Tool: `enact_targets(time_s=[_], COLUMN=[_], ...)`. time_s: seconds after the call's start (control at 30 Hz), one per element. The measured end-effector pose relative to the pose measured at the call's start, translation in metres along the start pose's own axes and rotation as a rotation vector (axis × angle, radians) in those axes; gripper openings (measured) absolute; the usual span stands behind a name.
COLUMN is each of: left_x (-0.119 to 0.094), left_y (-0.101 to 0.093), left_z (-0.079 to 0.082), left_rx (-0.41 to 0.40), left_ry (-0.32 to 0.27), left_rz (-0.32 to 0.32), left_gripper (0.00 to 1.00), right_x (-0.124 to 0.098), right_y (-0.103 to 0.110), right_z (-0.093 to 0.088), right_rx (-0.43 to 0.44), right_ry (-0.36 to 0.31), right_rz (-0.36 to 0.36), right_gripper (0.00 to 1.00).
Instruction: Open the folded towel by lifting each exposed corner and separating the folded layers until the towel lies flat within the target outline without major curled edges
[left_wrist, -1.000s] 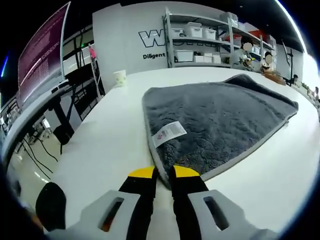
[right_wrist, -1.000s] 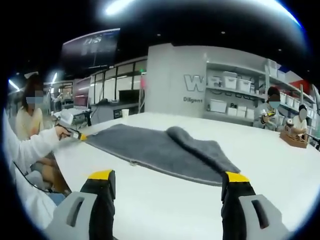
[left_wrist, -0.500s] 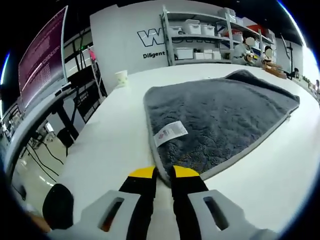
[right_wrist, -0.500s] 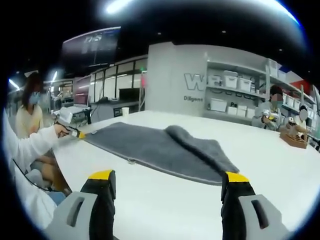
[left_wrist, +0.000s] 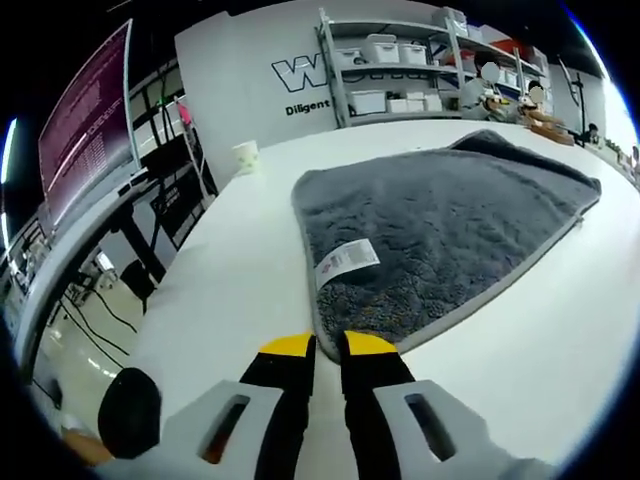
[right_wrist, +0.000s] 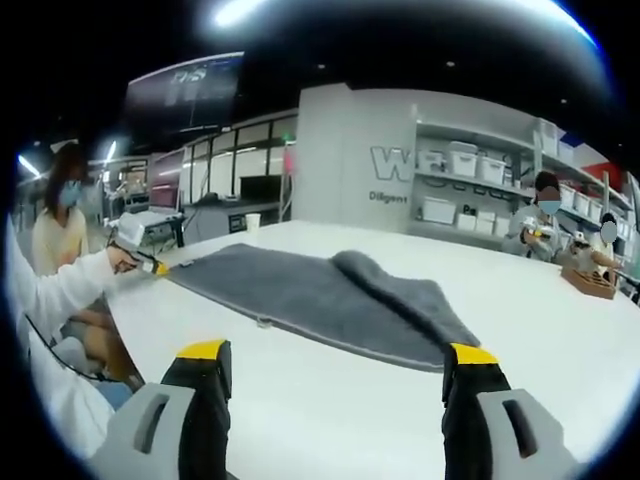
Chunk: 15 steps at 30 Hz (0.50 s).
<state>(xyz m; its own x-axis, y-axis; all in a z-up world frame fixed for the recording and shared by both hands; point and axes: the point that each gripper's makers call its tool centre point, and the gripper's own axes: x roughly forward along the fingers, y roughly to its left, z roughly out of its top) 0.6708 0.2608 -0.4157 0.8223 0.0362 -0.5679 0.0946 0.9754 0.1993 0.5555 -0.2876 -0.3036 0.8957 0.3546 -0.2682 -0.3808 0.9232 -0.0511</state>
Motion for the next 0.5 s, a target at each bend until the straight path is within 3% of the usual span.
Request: enact_targets(time_s=[0.5], left_x=[-0.002], left_y=[0.018], left_z=[-0.004], left_rx=[0.05], left_ry=[0.017], left_rz=[0.066], left_gripper=[0.1], right_x=[-0.001], right_y=[0.002], right_z=[0.001], right_rx=[0.002], right_ry=[-0.004], right_rz=[0.001], right_gripper=[0.86])
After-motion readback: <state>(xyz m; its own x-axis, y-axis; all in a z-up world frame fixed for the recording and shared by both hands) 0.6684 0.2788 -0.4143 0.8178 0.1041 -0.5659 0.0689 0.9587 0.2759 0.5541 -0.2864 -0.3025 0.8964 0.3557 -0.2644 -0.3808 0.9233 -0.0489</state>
